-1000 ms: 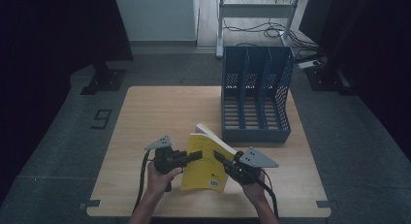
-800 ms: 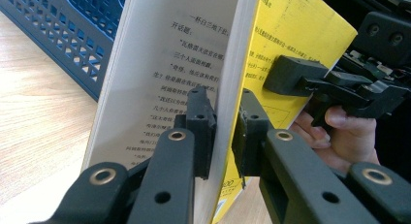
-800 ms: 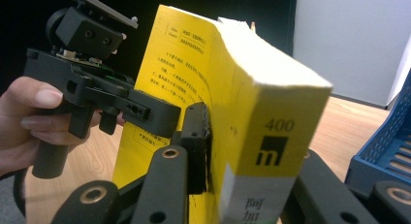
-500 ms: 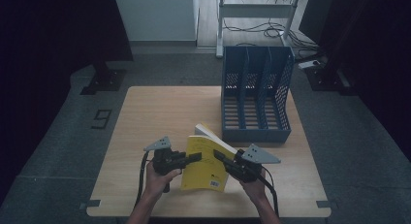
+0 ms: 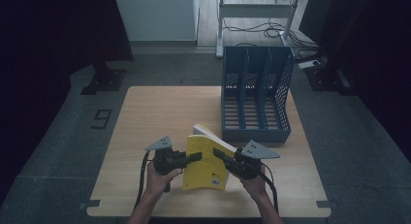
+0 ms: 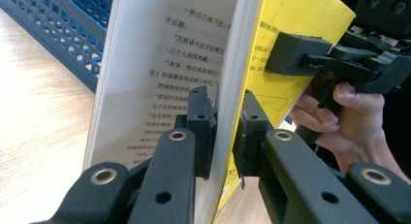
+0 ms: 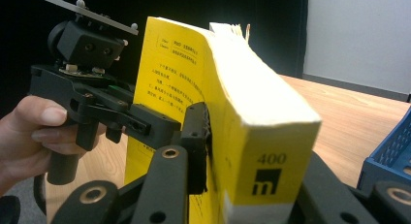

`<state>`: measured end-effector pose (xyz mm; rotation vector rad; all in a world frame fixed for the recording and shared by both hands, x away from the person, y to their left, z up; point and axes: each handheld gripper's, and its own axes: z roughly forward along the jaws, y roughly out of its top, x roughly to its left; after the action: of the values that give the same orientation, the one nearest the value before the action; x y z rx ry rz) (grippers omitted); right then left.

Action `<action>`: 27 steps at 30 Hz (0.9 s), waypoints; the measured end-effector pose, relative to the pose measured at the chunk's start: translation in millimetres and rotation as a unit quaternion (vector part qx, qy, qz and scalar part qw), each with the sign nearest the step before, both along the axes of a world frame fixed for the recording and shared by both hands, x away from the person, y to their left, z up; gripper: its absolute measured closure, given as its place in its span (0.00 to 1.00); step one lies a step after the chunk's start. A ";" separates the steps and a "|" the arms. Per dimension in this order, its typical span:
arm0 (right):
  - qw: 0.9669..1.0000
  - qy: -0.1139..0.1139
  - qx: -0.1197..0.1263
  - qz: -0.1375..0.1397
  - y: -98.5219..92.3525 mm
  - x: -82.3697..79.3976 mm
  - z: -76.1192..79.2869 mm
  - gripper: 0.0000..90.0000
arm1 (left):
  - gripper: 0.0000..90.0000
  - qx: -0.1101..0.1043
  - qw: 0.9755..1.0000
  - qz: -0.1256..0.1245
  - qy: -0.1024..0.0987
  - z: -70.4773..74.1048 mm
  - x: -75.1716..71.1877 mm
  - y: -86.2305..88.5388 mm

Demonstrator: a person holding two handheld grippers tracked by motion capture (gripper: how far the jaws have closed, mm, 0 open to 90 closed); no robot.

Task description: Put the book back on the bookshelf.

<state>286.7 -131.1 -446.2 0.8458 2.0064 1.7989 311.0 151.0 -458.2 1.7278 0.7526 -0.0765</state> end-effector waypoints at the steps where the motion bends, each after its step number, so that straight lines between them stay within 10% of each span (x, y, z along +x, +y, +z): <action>1: 1.000 0.000 -0.002 0.000 0.3 0.1 0.4 0.80 | 0.89 0.000 1.000 0.000 -0.001 -0.1 0.2 0.2; 27: 1.000 0.000 -0.007 -0.019 0.6 -7.2 2.3 0.82 | 0.78 -0.004 1.000 0.019 -0.020 -5.9 -1.4 4.2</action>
<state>279.5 -130.4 -443.9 0.8737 1.9867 1.7619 309.6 155.1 -464.1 1.7029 0.7552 -0.0188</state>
